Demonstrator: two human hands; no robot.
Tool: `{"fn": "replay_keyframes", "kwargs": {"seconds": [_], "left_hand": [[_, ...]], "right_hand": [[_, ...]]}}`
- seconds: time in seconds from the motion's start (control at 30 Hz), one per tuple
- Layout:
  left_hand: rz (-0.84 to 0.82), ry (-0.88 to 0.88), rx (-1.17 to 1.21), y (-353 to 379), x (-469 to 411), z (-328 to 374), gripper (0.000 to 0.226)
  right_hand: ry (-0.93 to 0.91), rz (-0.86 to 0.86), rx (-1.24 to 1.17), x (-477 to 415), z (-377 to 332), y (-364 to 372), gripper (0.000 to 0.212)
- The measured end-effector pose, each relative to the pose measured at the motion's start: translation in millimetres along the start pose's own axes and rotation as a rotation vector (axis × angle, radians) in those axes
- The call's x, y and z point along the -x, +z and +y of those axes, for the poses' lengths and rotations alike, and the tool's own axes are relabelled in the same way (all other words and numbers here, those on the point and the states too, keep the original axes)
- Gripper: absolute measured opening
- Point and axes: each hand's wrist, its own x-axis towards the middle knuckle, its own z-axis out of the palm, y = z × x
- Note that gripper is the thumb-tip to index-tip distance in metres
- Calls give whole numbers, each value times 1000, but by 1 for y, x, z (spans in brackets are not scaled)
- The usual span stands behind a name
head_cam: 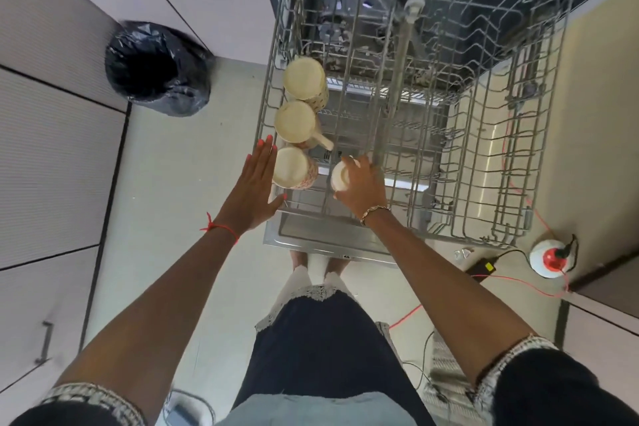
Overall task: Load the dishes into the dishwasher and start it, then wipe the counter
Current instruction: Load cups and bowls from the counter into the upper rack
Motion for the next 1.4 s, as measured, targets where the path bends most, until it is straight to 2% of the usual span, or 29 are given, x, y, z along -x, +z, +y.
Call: {"fn": "replay_keyframes", "kwargs": {"seconds": [0.2,0.53,0.87,1.1,1.27,1.4], "left_hand": [[32,14,24,4,0,-3,87],[48,9,33,9,-1,-5,86],[12,19,-4,6,-2,-4,87],[-26,20,-38,-11,9,1,89],[29,-13,-94,-40,33,0,84],[68,-55,-153,-73,52,-12,83]], "right_hand": [[13,-13,148,-6,-4,13,78],[61,-50,68,-14,-6,27,95],[33,-50,38,-8,3,27,106],[-87,-2,7,-1,7,-6,95],[-251,40,-75,6,-19,-44,73],[-354,95,-80,10,-67,-73,56]]}}
